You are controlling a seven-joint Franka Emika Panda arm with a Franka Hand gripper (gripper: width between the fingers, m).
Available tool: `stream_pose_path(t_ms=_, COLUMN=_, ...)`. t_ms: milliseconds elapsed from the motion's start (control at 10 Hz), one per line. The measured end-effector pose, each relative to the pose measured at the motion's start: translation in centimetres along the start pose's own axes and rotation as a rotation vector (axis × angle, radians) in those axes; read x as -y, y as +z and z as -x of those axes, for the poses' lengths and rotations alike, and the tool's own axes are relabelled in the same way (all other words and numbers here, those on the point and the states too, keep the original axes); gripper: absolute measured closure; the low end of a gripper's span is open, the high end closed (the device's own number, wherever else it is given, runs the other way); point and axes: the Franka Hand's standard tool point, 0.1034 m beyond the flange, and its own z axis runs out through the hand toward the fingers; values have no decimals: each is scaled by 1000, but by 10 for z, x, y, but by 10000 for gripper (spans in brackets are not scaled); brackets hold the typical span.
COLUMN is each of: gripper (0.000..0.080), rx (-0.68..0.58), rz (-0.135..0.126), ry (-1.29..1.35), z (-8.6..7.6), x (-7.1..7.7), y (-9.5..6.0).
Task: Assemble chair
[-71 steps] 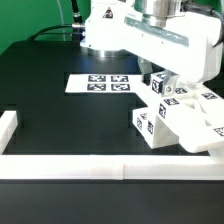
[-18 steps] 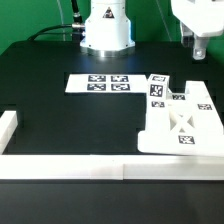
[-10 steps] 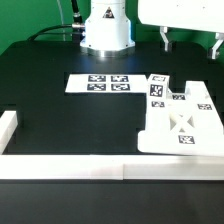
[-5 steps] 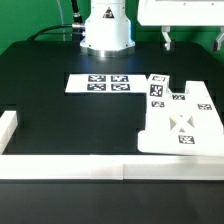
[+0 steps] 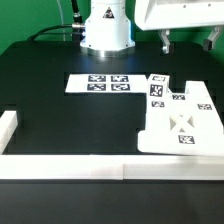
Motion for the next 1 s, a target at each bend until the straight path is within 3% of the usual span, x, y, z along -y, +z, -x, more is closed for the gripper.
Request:
stream_pose_path(t_ms=200, gripper=151, rx=-44, rz=10, ry=-44, z=7, x=0, y=7)
stream_pose_path(t_ms=300, gripper=151, rx=-61, rz=19, ry=-69, z=23, x=1, y=19)
stream_pose_path(t_ms=500, gripper=151, rx=-92, rz=50, ry=-117, z=45, x=-11, y=40)
stream_pose_path(t_ms=700, gripper=151, rx=-116, rz=95, ry=-128, z=55, x=-23, y=66)
stream_pose_path(t_ms=1000, gripper=151, rx=-105, rz=92, ry=-128, z=56, x=-22, y=67)
